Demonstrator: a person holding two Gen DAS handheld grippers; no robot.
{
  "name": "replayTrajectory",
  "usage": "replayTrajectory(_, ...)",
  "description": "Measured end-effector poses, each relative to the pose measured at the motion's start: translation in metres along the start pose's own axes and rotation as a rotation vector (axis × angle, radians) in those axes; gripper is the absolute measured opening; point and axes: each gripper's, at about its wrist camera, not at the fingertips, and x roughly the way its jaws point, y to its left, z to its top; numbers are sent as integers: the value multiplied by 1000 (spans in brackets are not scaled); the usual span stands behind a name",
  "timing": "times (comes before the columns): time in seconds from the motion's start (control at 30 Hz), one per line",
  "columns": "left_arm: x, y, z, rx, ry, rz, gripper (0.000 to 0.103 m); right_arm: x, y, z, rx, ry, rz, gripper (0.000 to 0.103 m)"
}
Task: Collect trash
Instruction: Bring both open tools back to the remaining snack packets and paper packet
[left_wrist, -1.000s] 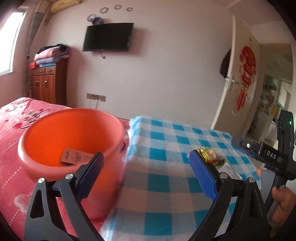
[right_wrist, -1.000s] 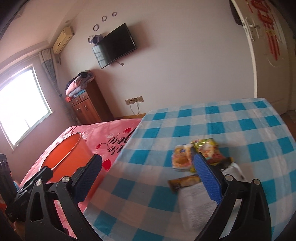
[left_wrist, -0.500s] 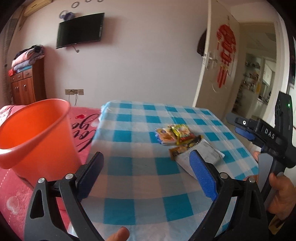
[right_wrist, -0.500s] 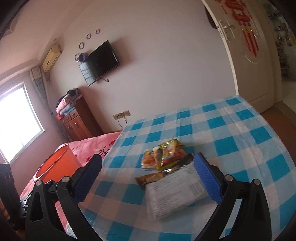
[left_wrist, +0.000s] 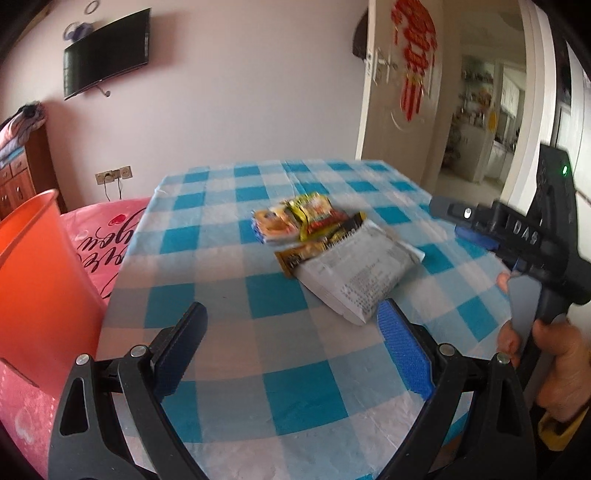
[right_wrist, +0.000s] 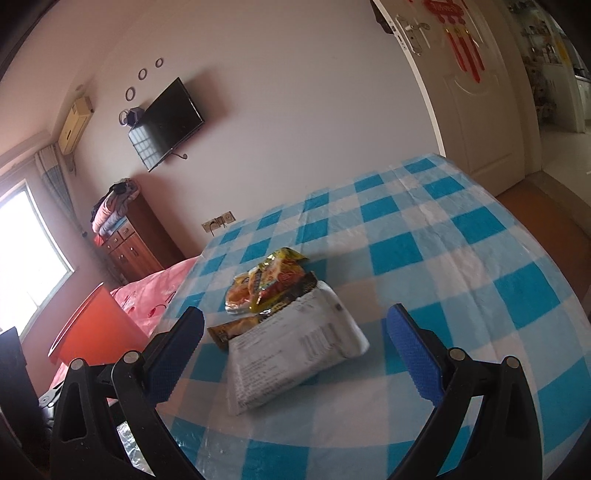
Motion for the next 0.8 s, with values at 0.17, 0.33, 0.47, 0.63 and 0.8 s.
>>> replayTrajectory(0.17,16,-22,-1,70,45,2,94,2,-13,-2,28,32,-7,98)
replayTrajectory(0.33,33,-42,0,142,86,-38,94,6,-24,-1,48,72,-57,98)
replayTrajectory(0.47,48,-52,9,168,127,-99,94,7,-39,0,86,95,-65,98)
replayTrajectory(0.63,75,-68,21,304,192,-123,94,7,-57,2,132,103,-52,98)
replayTrajectory(0.8,100,-75,38,389,253,-159,94,13,-65,0,148,135,2,98)
